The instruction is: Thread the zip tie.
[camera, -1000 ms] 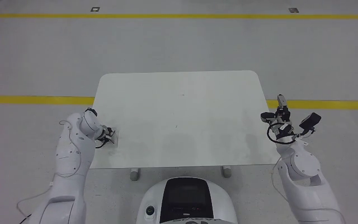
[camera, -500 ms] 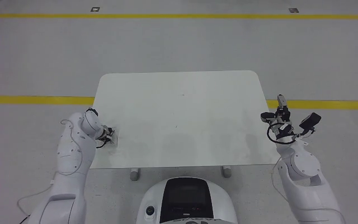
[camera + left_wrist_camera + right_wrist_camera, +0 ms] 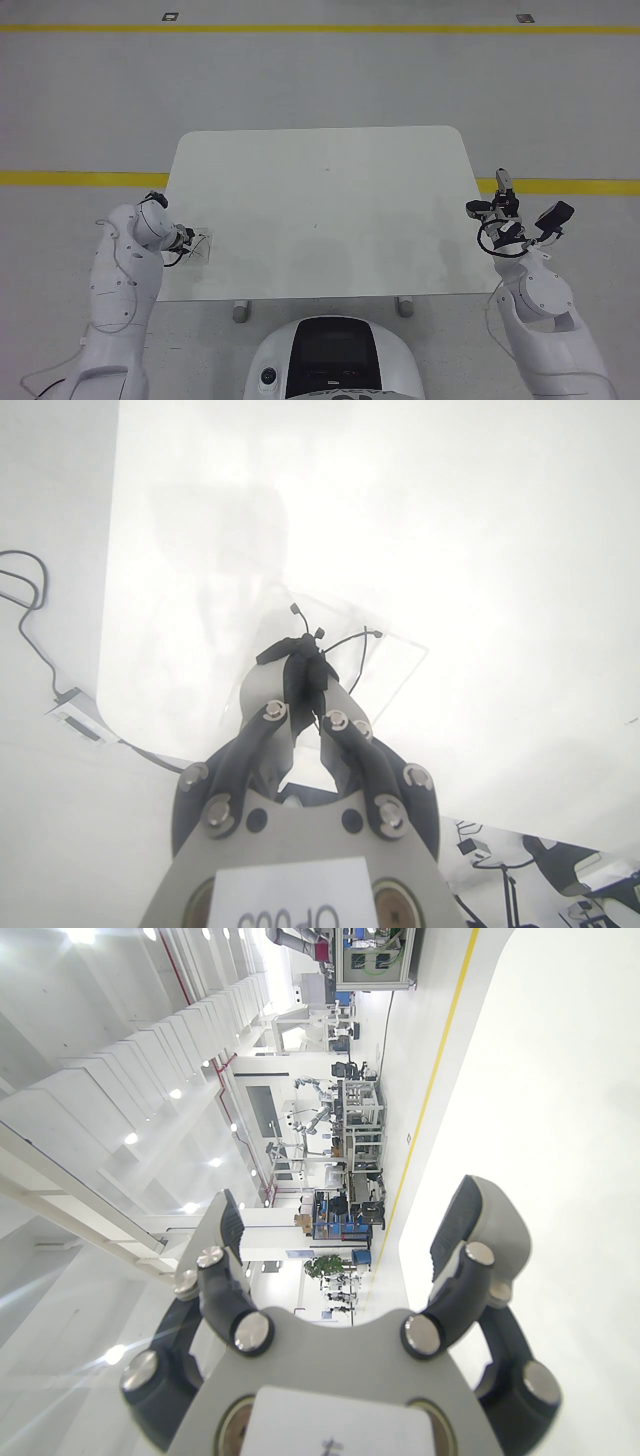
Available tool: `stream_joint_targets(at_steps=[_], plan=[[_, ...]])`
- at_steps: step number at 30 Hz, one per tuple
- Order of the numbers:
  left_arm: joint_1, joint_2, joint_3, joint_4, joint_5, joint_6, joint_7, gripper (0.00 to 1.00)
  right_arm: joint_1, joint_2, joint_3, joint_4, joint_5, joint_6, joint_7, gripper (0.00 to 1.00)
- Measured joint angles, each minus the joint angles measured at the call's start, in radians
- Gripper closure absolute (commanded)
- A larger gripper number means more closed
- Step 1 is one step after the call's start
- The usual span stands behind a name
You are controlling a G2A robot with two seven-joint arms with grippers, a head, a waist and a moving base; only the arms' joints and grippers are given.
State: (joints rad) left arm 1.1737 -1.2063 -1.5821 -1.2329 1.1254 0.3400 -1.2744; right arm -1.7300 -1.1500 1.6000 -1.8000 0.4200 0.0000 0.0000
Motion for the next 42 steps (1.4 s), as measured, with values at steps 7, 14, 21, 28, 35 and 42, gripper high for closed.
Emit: stream_joint_targets(at_steps=[7, 14, 21, 28, 35, 42], plan=[[0.033, 0.001, -0.015, -0.066, 0.0, 0.0, -0.011, 1.0, 0.0, 0.0, 0.0, 0.0, 0.0, 0.0, 0.0, 0.0], [0.074, 0.003, -0.031, -0.141, 0.003, 0.0, -0.008, 1.0, 0.0, 0.0, 0.0, 0.0, 0.0, 0.0, 0.0, 0.0], [0.087, 0.002, -0.03, -0.155, -0.001, 0.0, 0.033, 1.0, 0.0, 0.0, 0.0, 0.0, 0.0, 0.0, 0.0, 0.0], [0.07, -0.005, -0.011, -0.104, -0.001, 0.0, 0.123, 1.0, 0.0, 0.0, 0.0, 0.0, 0.0, 0.0, 0.0, 0.0], [0.062, -0.015, -0.007, -0.074, -0.002, 0.0, 0.188, 1.0, 0.0, 0.0, 0.0, 0.0, 0.0, 0.0, 0.0, 0.0], [0.051, -0.02, 0.001, -0.044, 0.019, 0.0, 0.192, 0.97, 0.0, 0.0, 0.0, 0.0, 0.0, 0.0, 0.0, 0.0]])
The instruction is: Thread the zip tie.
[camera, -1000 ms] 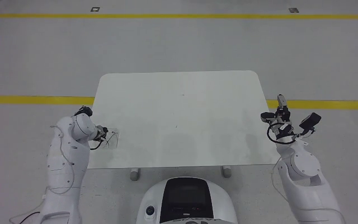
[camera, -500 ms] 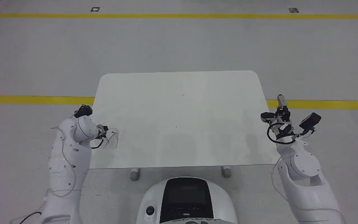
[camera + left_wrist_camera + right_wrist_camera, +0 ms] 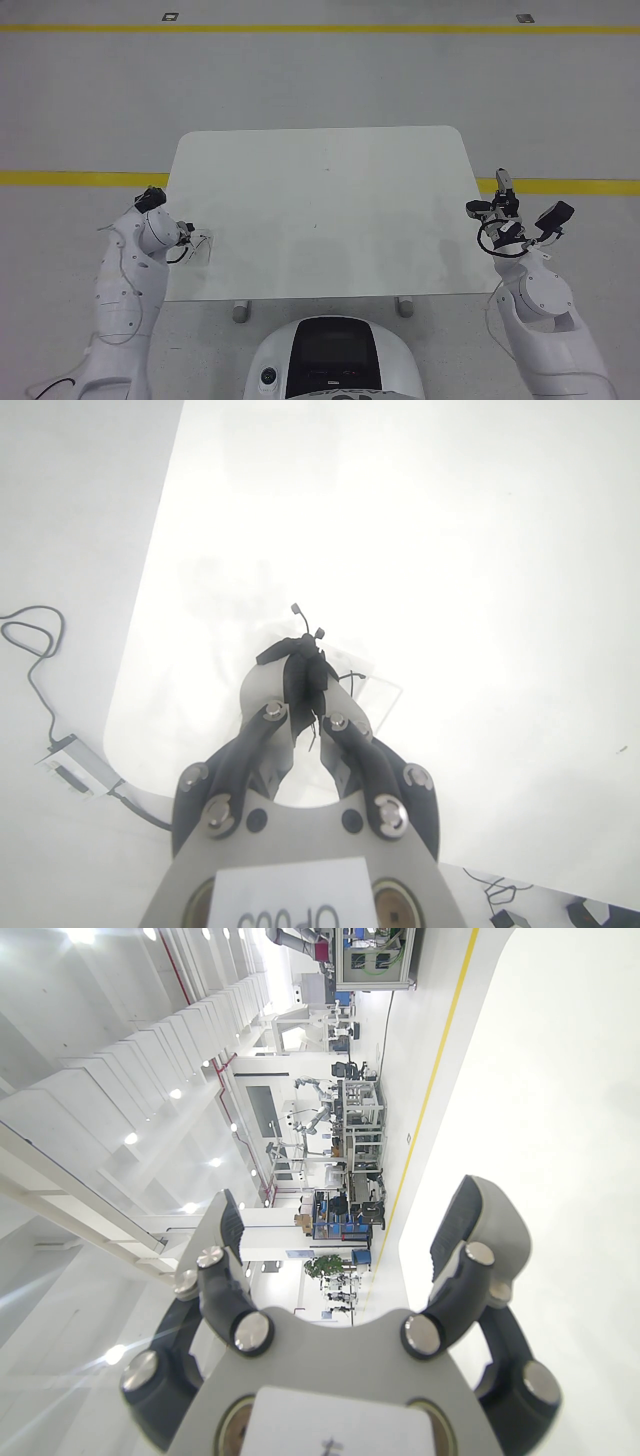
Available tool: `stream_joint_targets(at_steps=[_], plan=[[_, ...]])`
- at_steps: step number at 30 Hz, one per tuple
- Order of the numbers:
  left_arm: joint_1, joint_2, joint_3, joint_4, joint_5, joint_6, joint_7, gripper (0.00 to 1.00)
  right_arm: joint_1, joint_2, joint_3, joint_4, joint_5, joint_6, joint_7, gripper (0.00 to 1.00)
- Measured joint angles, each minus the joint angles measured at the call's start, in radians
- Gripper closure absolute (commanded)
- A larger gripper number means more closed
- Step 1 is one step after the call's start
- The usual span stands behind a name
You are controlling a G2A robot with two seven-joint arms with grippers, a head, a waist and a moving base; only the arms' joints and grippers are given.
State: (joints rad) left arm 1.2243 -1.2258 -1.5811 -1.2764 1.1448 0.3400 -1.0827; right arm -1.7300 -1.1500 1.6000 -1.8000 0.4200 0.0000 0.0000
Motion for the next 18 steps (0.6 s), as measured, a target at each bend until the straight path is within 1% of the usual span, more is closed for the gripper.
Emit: stream_joint_targets(at_steps=[1, 3, 4, 7, 11, 15, 16, 18], plan=[[-0.002, -0.001, 0.001, 0.004, 0.005, 0.0, 0.001, 0.91, 0.0, 0.0, 0.0, 0.0, 0.0, 0.0, 0.0, 0.0], [-0.007, -0.003, 0.003, 0.011, 0.009, 0.0, 0.003, 0.73, 0.0, 0.0, 0.0, 0.0, 0.0, 0.0, 0.0, 0.0], [-0.009, -0.004, 0.003, 0.015, 0.012, 0.0, 0.003, 0.71, 0.0, 0.0, 0.0, 0.0, 0.0, 0.0, 0.0, 0.0], [-0.016, -0.006, 0.003, 0.025, 0.016, 0.0, 0.002, 0.75, 0.0, 0.0, 0.0, 0.0, 0.0, 0.0, 0.0, 0.0], [-0.02, -0.009, 0.002, 0.031, 0.02, 0.0, -0.001, 0.78, 0.0, 0.0, 0.0, 0.0, 0.0, 0.0, 0.0, 0.0], [-0.021, -0.01, 0.001, 0.031, 0.022, 0.0, -0.005, 0.78, 0.0, 0.0, 0.0, 0.0, 0.0, 0.0, 0.0, 0.0], [-0.02, -0.011, 0.001, 0.03, 0.022, 0.0, -0.006, 0.8, 0.0, 0.0, 0.0, 0.0, 0.0, 0.0, 0.0, 0.0], [-0.018, -0.011, 0.001, 0.026, 0.023, 0.0, -0.008, 0.81, 0.0, 0.0, 0.0, 0.0, 0.0, 0.0, 0.0, 0.0]])
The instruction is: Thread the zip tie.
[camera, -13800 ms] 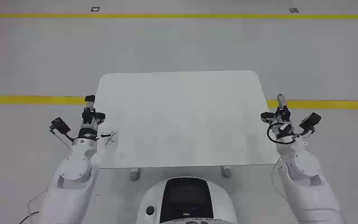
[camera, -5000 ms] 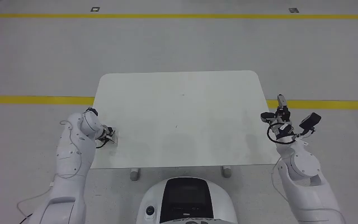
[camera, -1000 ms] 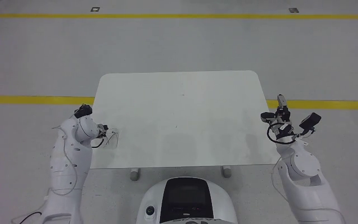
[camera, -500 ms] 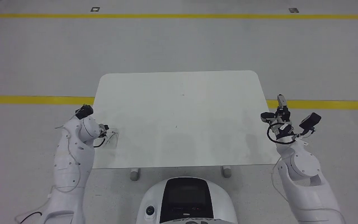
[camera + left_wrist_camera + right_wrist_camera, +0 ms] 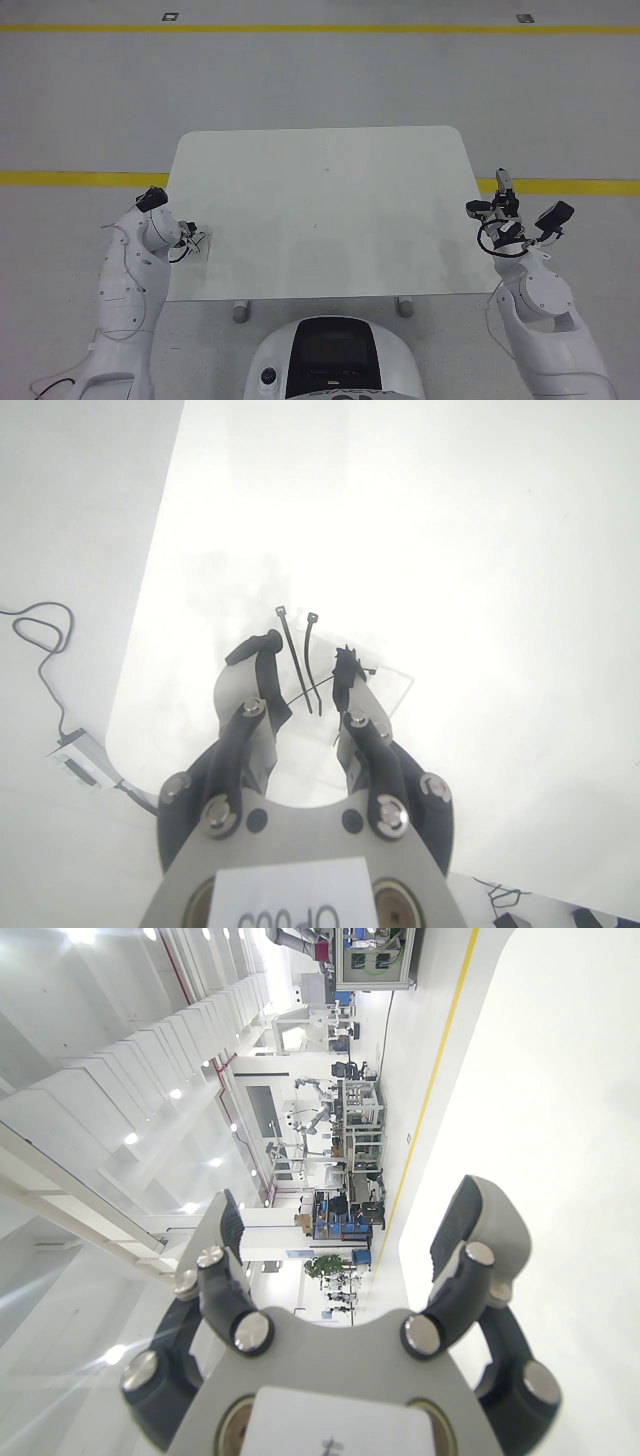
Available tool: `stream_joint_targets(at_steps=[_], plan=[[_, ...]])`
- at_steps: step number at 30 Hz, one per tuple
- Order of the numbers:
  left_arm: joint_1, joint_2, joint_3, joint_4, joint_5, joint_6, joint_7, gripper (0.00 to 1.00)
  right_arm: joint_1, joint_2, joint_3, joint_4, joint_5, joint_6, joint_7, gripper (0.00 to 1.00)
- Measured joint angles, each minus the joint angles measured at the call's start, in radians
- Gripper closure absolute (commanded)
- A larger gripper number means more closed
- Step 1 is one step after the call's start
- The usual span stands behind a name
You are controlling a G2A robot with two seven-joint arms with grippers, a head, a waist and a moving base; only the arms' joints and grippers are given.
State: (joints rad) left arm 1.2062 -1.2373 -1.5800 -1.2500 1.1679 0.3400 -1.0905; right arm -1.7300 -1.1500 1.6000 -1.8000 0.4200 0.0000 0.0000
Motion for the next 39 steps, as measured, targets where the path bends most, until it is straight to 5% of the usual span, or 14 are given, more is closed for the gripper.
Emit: stream_joint_targets(at_steps=[15, 39], plan=[[0.004, -0.005, 0.005, -0.004, -0.011, 0.0, 0.002, 0.9, 0.0, 0.0, 0.0, 0.0, 0.0, 0.0, 0.0, 0.0], [-0.031, -0.009, 0.024, 0.065, -0.006, 0.0, 0.019, 0.88, 0.0, 0.0, 0.0, 0.0, 0.0, 0.0, 0.0, 0.0]])
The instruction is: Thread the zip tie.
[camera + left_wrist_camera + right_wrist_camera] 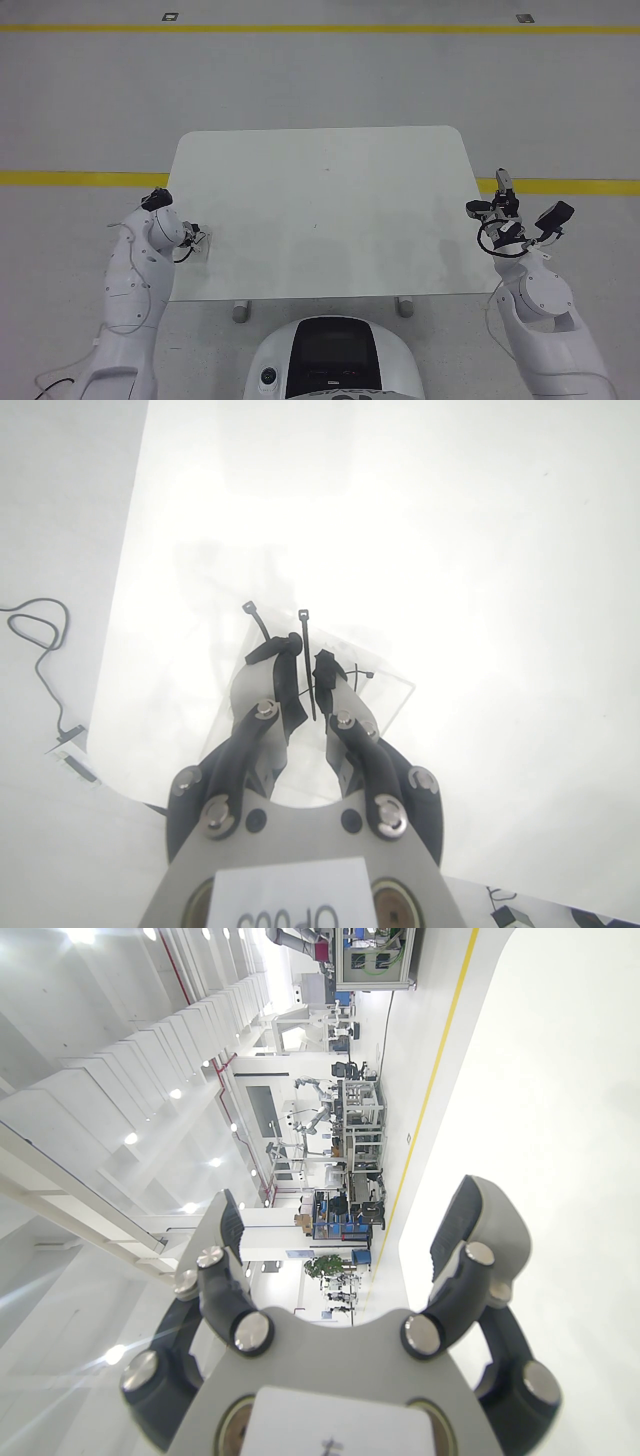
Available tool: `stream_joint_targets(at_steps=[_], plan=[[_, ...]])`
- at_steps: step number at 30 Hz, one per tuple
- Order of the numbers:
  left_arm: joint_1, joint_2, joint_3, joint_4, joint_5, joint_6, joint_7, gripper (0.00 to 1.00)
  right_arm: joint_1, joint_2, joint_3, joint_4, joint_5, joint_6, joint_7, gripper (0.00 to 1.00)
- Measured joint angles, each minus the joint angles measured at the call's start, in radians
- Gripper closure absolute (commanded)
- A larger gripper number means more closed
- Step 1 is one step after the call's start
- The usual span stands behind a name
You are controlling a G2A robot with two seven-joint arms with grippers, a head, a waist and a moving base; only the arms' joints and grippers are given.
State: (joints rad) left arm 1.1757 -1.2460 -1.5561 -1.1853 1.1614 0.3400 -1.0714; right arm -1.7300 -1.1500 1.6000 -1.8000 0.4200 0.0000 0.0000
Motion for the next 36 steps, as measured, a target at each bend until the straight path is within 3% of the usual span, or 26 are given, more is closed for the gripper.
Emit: stream_joint_targets(at_steps=[3, 4, 11, 15, 18, 27, 36], plan=[[-0.003, -0.001, 0.002, 0.005, -0.002, 0.0, 0.001, 0.91, 0.0, 0.0, 0.0, 0.0, 0.0, 0.0, 0.0, 0.0], [-0.005, -0.001, 0.003, 0.008, -0.003, 0.0, 0.002, 1.0, 0.0, 0.0, 0.0, 0.0, 0.0, 0.0, 0.0, 0.0], [-0.015, -0.003, 0.002, 0.024, -0.005, 0.0, 0.002, 1.0, 0.0, 0.0, 0.0, 0.0, 0.0, 0.0, 0.0, 0.0], [-0.004, -0.001, -0.006, -0.002, 0.0, 0.0, -0.012, 1.0, 0.0, 0.0, 0.0, 0.0, 0.0, 0.0, 0.0, 0.0], [0.017, 0.003, -0.02, -0.049, 0.007, 0.0, -0.032, 1.0, 0.0, 0.0, 0.0, 0.0, 0.0, 0.0, 0.0, 0.0], [0.115, 0.018, -0.07, -0.247, 0.007, -0.001, -0.117, 1.0, 0.0, 0.0, 0.0, 0.0, 0.0, 0.0, 0.0, 0.0], [0.222, 0.033, -0.168, -0.452, -0.11, -0.055, -0.183, 1.0, 0.0, 0.0, 0.0, 0.0, 0.0, 0.0, 0.0, 0.0]])
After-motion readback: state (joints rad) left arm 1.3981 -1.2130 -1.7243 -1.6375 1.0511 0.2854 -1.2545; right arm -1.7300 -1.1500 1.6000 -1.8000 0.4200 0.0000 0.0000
